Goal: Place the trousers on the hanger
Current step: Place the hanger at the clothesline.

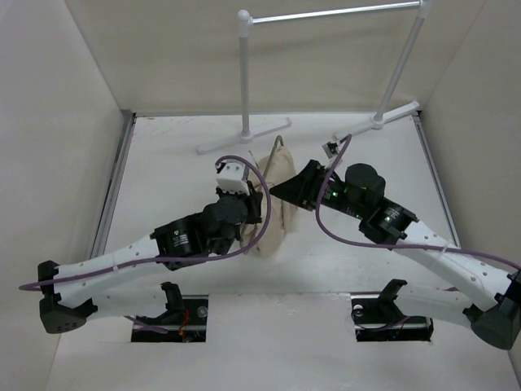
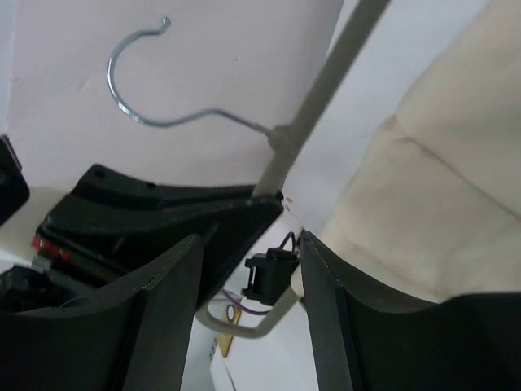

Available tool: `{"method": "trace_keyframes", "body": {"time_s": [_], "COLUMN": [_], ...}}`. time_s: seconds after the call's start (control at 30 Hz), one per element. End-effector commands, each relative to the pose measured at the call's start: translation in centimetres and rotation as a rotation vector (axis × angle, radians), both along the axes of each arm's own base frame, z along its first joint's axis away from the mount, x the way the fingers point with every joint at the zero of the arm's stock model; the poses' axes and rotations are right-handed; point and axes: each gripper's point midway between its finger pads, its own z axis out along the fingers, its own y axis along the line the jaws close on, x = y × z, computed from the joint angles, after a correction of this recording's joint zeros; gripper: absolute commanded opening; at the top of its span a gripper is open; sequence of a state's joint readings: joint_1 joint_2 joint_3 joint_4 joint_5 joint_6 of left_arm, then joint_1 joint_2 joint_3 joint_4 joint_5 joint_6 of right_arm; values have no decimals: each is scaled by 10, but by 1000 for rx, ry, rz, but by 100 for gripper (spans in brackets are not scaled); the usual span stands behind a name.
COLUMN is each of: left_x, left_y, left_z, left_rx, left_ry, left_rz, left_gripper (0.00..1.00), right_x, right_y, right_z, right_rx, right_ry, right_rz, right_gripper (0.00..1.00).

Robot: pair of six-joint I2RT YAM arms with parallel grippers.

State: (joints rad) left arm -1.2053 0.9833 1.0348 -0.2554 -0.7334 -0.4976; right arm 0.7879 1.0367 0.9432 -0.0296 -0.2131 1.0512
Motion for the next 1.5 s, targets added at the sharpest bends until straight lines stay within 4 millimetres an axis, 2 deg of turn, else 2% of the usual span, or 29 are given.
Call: {"method": "trace_keyframes", "body": {"time_s": [0.0,0.33,0.47,0.53,0.7,0.8,0.87,0.97,1.13,1.23,1.3,1.33,1.37,1.47], "left_x": [-3,-21,-24,-25,-21,-18,-17,-17,-19,-22,-23,-23,-22,-19], "left_y": [-9,-26,-31,-33,-35,-40,-42,-40,-22,-6,10,19,29,60], "left_z": [48,54,52,52,49,48,49,54,69,79,85,87,87,77], "left_rx": [-116,-141,-140,-142,-136,-142,-148,-162,-208,-246,-273,-283,-285,-281], "left_ry": [-70,-77,-76,-78,-84,-87,-89,-99,-128,-144,-155,-161,-167,-172], "left_rz": [-28,-97,-109,-111,-94,-90,-88,-76,-54,-45,-21,-6,12,89], "left_gripper": [0,0,0,0,0,0,4,23,59,66,74,83,100,100], "right_x": [5,19,18,17,12,14,17,34,72,97,113,124,135,172], "right_y": [9,22,26,27,35,34,30,16,-7,-17,-24,-31,-39,-65], "right_z": [44,24,20,19,14,13,21,41,73,85,96,102,108,123], "right_rx": [101,60,63,68,68,68,80,104,129,133,142,144,146,146], "right_ry": [-76,-31,-15,-2,31,40,34,2,-41,-54,-71,-86,-94,-116], "right_rz": [2,-13,-31,-35,-23,-38,-64,-115,-206,-252,-279,-301,-328,-411], "right_gripper": [57,57,51,43,42,25,19,17,17,16,16,16,16,16]}}
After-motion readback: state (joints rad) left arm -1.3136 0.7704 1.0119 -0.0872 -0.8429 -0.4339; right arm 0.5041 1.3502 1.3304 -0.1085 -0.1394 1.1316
